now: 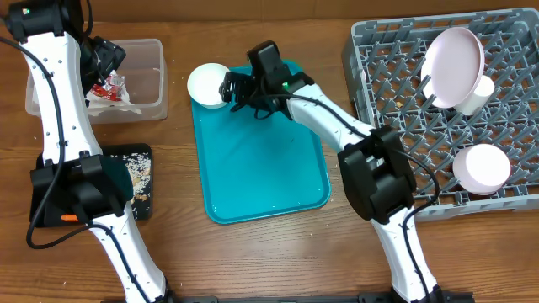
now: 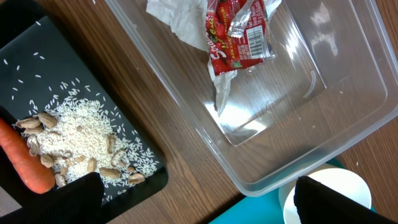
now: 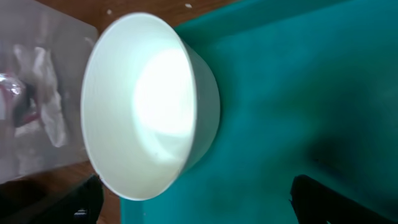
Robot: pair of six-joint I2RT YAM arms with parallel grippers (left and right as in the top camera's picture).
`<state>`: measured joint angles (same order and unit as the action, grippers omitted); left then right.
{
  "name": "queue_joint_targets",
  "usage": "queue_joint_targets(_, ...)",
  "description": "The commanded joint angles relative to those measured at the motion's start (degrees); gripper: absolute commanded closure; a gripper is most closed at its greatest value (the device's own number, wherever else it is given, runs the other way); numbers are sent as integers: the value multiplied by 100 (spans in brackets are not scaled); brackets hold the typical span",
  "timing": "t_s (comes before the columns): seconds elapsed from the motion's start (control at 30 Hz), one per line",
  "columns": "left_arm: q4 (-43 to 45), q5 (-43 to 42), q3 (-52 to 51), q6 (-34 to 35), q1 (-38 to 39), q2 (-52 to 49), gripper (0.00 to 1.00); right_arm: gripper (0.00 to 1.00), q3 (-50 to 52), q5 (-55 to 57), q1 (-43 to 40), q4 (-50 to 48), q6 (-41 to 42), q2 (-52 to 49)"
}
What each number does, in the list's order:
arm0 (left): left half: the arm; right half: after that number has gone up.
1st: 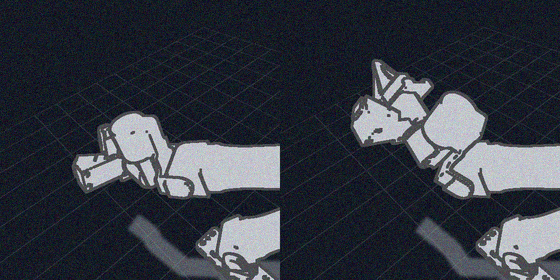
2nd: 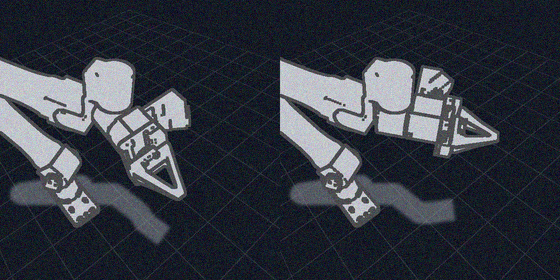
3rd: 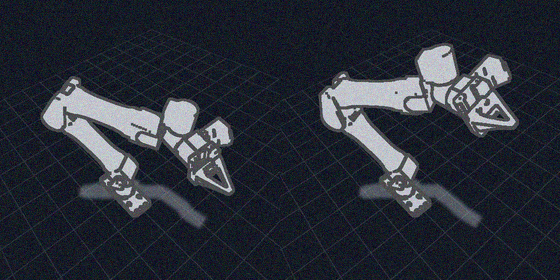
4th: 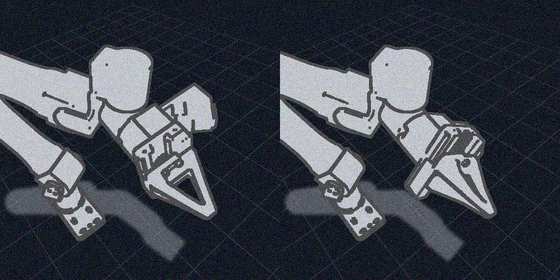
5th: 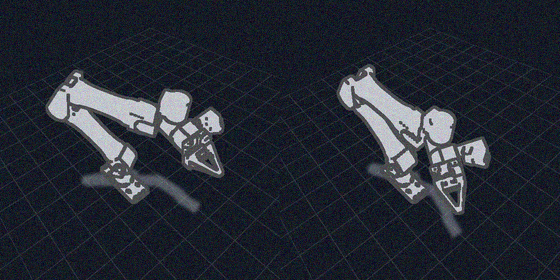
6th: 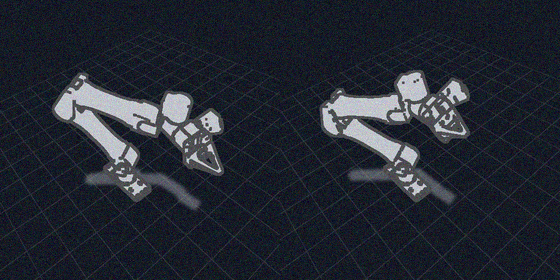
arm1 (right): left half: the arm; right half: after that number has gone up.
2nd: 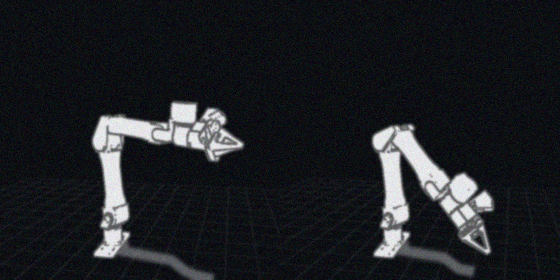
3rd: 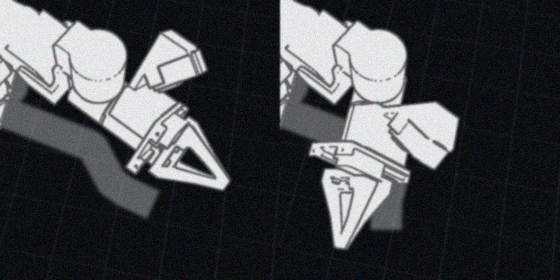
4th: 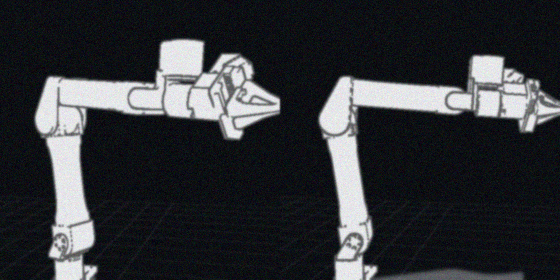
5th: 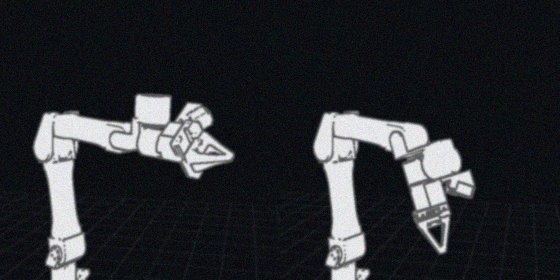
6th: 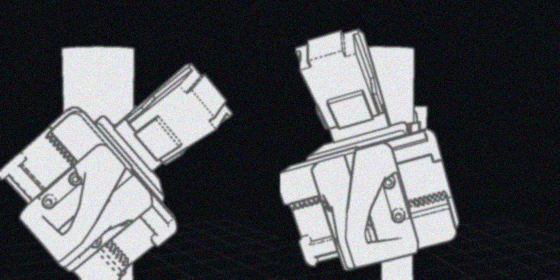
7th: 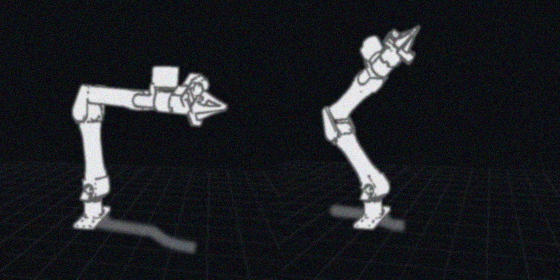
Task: Sort waste into correct bins and load items into the dishwasher rack
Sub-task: 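Move the right gripper from the rack to the white bowl on the tray, then grasp the white bowl's rim with the right gripper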
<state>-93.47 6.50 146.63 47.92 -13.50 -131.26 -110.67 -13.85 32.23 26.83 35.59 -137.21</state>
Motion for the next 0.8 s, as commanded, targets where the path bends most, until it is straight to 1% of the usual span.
queue_joint_targets(0.0, -11, 96, 70, 76, 33, 11, 0, 0, -116, 234, 105, 7, 0, -50)
queue_joint_targets(0.2, -11, 96, 70, 76, 33, 11, 0, 1, -116, 699, 170, 378, -2, -52)
queue_joint_targets(0.33, -11, 96, 70, 76, 33, 11, 0, 0, -116, 1104, 179, 960, -304, -52)
queue_joint_targets(0.47, -11, 96, 70, 79, 33, 11, 0, 0, -116, 1639, 164, 1578, -367, -52)
queue_joint_targets(0.53, -13, 96, 70, 76, 33, 11, 0, 0, -120, 1615, 144, 1731, -433, -50)
queue_joint_targets(0.6, -11, 96, 70, 76, 33, 11, 0, 0, -181, 1241, 118, 1781, -446, -50)
queue_joint_targets(0.77, -11, 96, 70, 76, 33, 11, 0, 1, -623, -310, 92, 1486, -629, -48)
